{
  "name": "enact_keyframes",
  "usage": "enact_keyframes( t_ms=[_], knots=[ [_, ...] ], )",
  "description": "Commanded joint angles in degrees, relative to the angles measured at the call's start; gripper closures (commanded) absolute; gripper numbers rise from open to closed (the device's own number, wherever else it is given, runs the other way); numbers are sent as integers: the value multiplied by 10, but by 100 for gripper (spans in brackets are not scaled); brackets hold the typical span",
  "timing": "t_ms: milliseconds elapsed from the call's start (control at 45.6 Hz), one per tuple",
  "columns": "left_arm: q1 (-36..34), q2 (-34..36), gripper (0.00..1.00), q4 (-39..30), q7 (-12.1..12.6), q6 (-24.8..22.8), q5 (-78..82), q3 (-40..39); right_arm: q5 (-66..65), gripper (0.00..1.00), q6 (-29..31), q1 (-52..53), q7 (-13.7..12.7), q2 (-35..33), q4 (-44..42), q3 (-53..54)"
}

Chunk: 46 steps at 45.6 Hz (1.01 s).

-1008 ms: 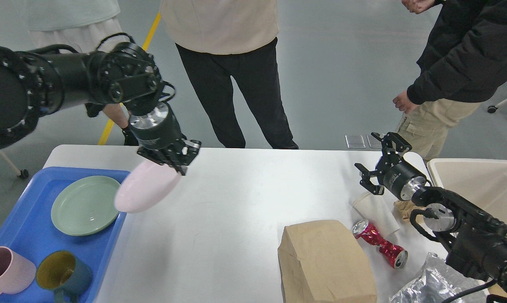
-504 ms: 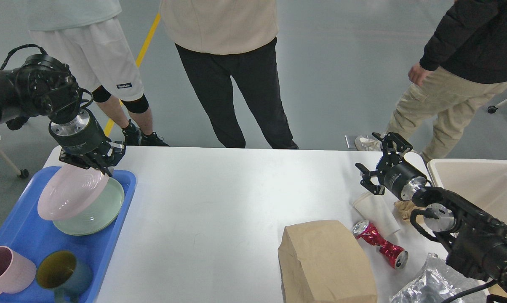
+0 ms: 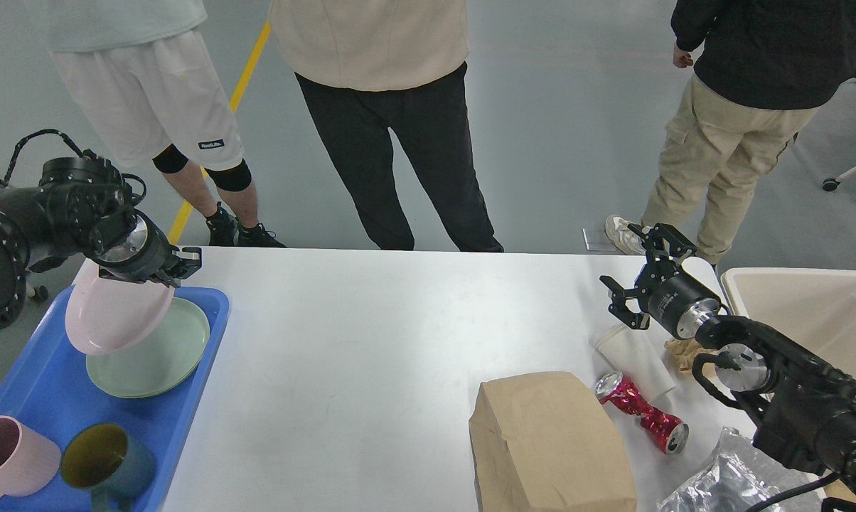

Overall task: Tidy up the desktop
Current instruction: 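Lower the pink plate onto the green plate and release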

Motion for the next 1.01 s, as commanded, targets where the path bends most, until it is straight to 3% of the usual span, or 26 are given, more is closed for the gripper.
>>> enact_keyframes(
  t_ms=[0,679,789,986],
  knots=[
    [36,-2,99,18,0,29,0,-3,0,0,0,0,0,0,0,0],
    [88,-28,93,30,0,33,2,-2,0,0,0,0,0,0,0,0],
    [87,-28,88,30,-1,33,2,-2,0,0,0,0,0,0,0,0],
    [86,-28,67,29,-7,36,2,-2,0,0,0,0,0,0,0,0]
  ],
)
